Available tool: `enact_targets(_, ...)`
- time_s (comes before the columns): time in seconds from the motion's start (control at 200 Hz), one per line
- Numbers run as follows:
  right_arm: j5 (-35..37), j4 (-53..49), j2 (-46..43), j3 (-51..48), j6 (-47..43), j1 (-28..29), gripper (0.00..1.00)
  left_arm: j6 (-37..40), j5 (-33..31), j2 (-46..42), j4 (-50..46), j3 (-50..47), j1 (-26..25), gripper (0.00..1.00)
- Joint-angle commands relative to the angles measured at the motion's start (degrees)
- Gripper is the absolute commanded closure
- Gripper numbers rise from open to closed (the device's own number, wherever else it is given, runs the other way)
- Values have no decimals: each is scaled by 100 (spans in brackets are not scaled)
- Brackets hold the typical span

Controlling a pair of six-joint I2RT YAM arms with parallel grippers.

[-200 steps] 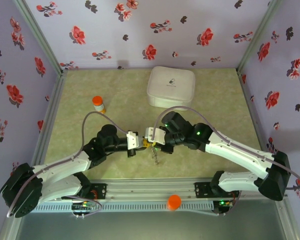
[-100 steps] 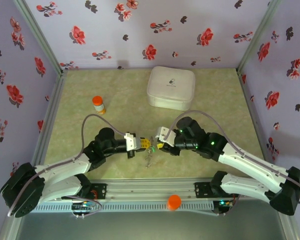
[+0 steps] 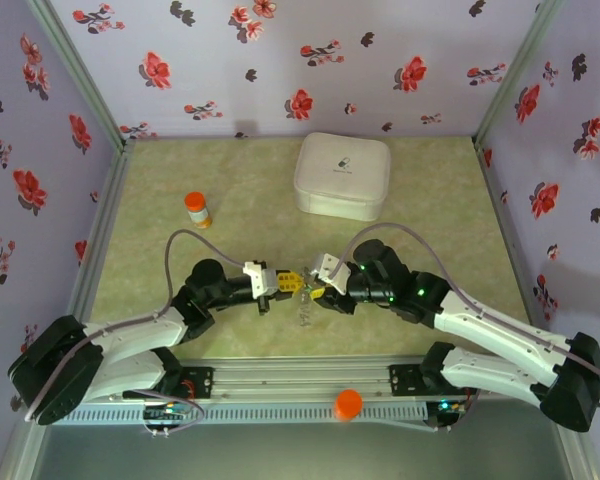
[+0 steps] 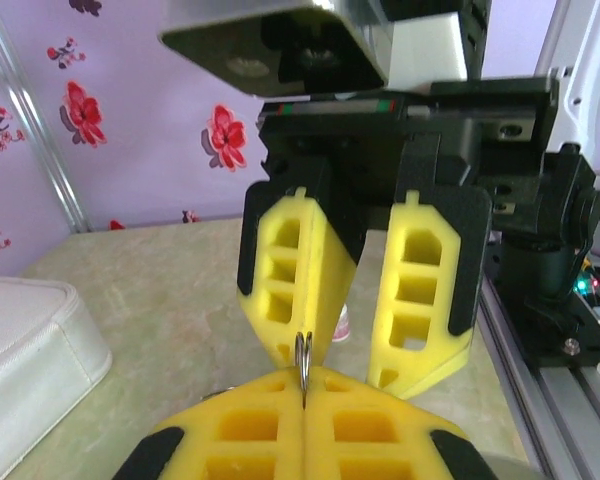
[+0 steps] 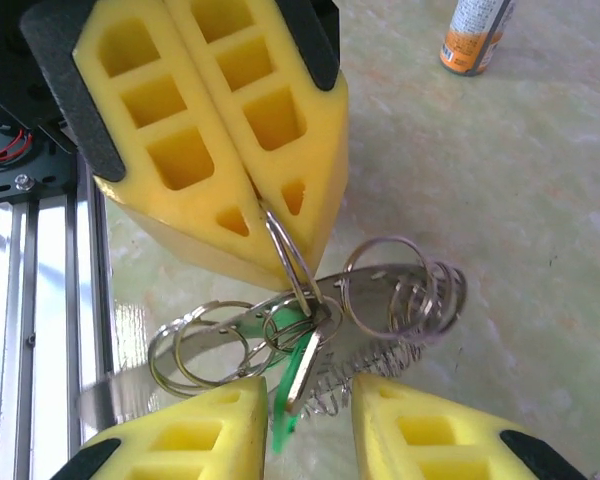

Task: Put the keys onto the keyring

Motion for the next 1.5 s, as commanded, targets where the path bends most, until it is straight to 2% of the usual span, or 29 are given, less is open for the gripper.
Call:
enact_targets(0.0, -60, 270, 19, -34, 108, -11, 71, -315, 212, 35, 733, 18, 13, 100)
enact_targets(0.275, -294, 527, 18, -27, 212, -3, 79, -407, 294, 92, 833, 49, 11, 100)
enact_targets(0.455, -487, 743, 45, -120, 354, 3, 78, -486, 318, 132, 1006, 57, 12, 100)
enact_targets(0.905, -185, 395, -110, 209, 257, 63, 100, -383, 400, 116, 816, 74, 13, 100)
enact_targets(1.275, 53, 48, -194, 498, 51, 189, 100, -1, 434, -75, 120, 154, 13, 100)
enact_targets(1.495, 611, -183, -346, 574, -81, 242, 100, 315, 259, -275, -310, 178, 30, 100)
